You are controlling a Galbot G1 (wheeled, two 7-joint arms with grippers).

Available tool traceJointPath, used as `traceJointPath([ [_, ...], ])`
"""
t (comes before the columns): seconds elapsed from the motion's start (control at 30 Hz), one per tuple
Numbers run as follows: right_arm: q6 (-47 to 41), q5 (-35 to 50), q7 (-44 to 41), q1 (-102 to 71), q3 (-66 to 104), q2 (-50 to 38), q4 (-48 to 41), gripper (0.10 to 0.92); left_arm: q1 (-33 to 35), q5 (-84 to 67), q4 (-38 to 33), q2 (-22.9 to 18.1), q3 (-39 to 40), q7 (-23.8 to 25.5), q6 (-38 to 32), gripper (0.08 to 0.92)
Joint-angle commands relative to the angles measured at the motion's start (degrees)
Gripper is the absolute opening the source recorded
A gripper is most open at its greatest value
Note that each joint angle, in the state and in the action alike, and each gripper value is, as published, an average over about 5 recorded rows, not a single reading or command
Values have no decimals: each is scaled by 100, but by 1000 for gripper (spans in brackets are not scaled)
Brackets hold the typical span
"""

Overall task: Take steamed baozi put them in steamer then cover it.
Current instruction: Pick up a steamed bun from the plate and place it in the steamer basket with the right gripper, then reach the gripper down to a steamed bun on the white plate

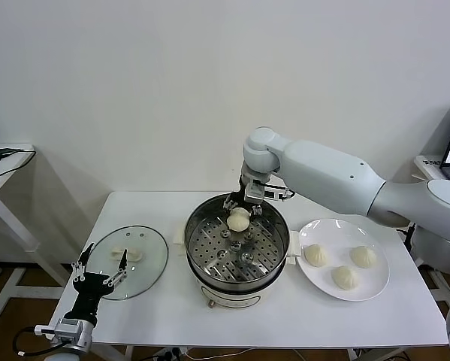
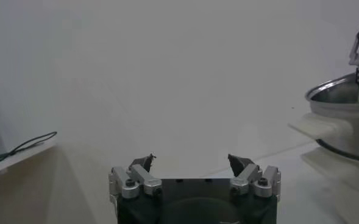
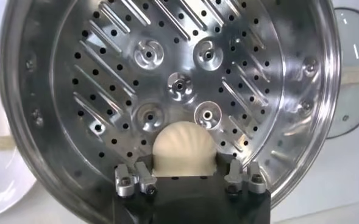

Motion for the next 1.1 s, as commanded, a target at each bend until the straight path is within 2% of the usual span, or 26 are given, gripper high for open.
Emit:
traceJointPath([
  [0.03, -85, 52, -62, -62, 57, 34, -23, 805, -2, 9, 21, 12, 2, 4, -3, 823],
  [0.17, -200, 405, -189, 118, 40, -23, 44, 822, 7, 9, -17, 20, -14, 5, 0, 823],
  [0.3, -590, 1274, -367, 641, -93, -322, 305, 823, 32, 11, -21, 16, -19, 10, -6, 823],
  [0.47, -1462, 2748, -822, 1720, -414, -1079, 710, 823, 76, 15, -66, 15, -13, 11, -15, 823],
  [0.6, -2434, 3248, -944, 2258, -811, -1874, 840, 823, 113, 18, -147, 11, 6, 7, -20, 823],
  [0.83, -4072, 3178, -967, 1864, -1045, -3137, 1102, 823, 157, 95, -222, 2, 132, -12, -44, 823],
  [0.97, -4648, 2848, -940, 967, -596, -3493, 1213, 823, 162, 127, -247, -14, 172, -24, -47, 823],
  [1.1, -4830, 2447, -888, 34, 27, -3565, 1143, 823, 164, 139, -242, -28, 178, -33, -48, 823],
])
